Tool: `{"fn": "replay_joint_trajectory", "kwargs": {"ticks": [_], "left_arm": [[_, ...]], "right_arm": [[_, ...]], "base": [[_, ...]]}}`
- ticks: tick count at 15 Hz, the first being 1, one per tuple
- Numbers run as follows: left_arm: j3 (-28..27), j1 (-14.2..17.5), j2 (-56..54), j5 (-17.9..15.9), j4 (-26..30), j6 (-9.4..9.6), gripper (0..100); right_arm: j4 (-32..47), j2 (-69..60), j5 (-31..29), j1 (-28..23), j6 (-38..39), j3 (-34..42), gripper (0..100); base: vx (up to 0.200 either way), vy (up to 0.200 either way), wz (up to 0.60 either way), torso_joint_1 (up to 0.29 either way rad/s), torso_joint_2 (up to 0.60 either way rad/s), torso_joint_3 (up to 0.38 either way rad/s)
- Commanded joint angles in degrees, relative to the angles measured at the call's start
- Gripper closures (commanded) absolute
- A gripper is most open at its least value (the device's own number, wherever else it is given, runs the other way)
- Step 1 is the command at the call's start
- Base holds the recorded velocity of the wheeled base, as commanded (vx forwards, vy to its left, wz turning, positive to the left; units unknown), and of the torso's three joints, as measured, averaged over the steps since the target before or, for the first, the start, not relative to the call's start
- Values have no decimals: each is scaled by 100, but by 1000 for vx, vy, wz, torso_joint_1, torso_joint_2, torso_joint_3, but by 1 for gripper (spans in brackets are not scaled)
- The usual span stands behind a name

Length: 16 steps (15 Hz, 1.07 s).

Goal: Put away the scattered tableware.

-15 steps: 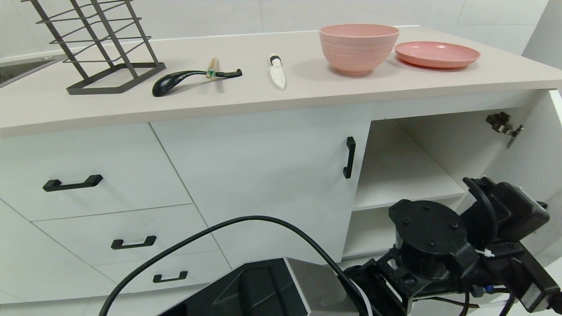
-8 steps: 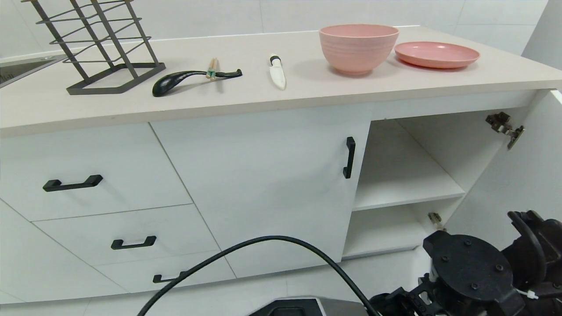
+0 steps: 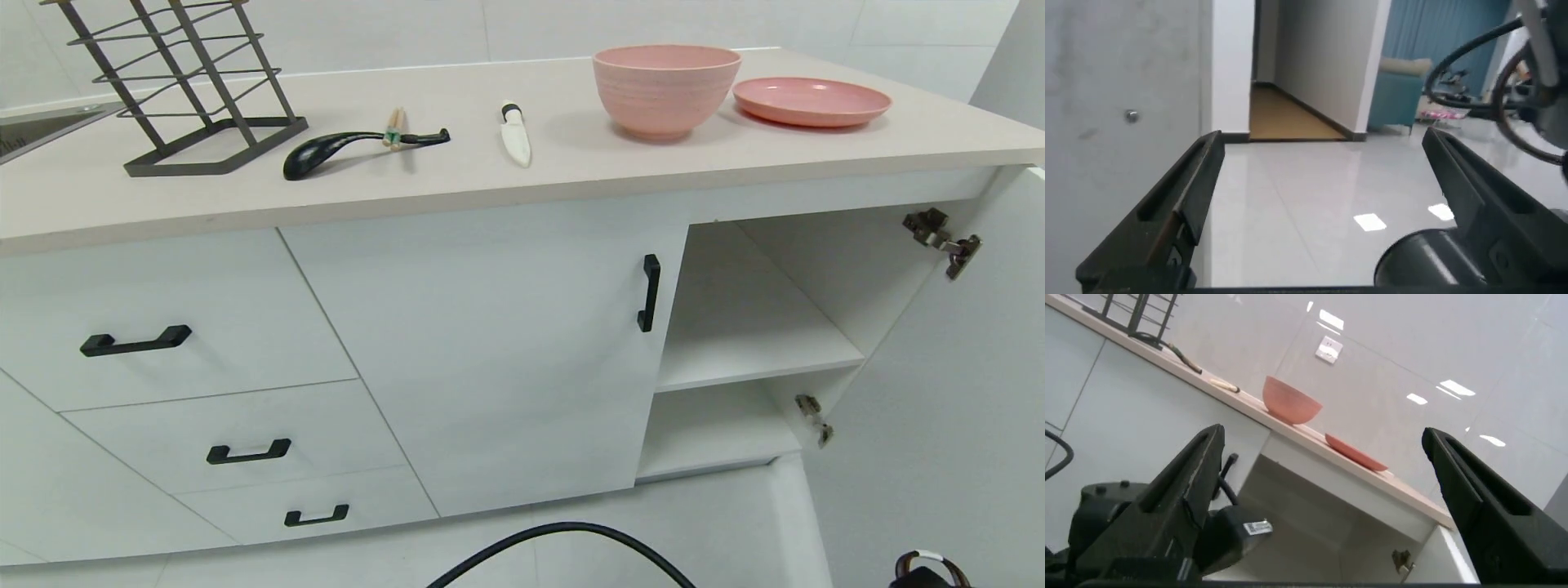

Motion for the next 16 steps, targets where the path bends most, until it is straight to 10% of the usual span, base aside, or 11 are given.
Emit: {"fn": "replay_joint_trajectory", "kwargs": {"ticks": [1,2,5,11,13,16], "left_arm": [[-10,-17,9,-9,-171,-144,0],[-10,98,-246,-9,-505,-416,0],[1043,687,-1151,0,-769,-408,0],[5789,1530,-3533,0,-2034,-372,0],[6949,2269,-4676,-44,-2034,287,0],[8250,2884,-6381,-97,-2034,419,0]], "right_arm": [[-7,26,6,-1,-6,0,0],[-7,26,6,-1,-6,0,0],[2,26,6,-1,-6,0,0],[222,26,-3,-1,3,0,0],[301,26,-3,-1,12,0,0],[529,26,-3,-1,12,0,0]], "base": [[0,0,0,0,0,0],[0,0,0,0,0,0],[0,0,0,0,0,0],[0,0,0,0,0,0],[0,0,0,0,0,0],[0,0,0,0,0,0]]}}
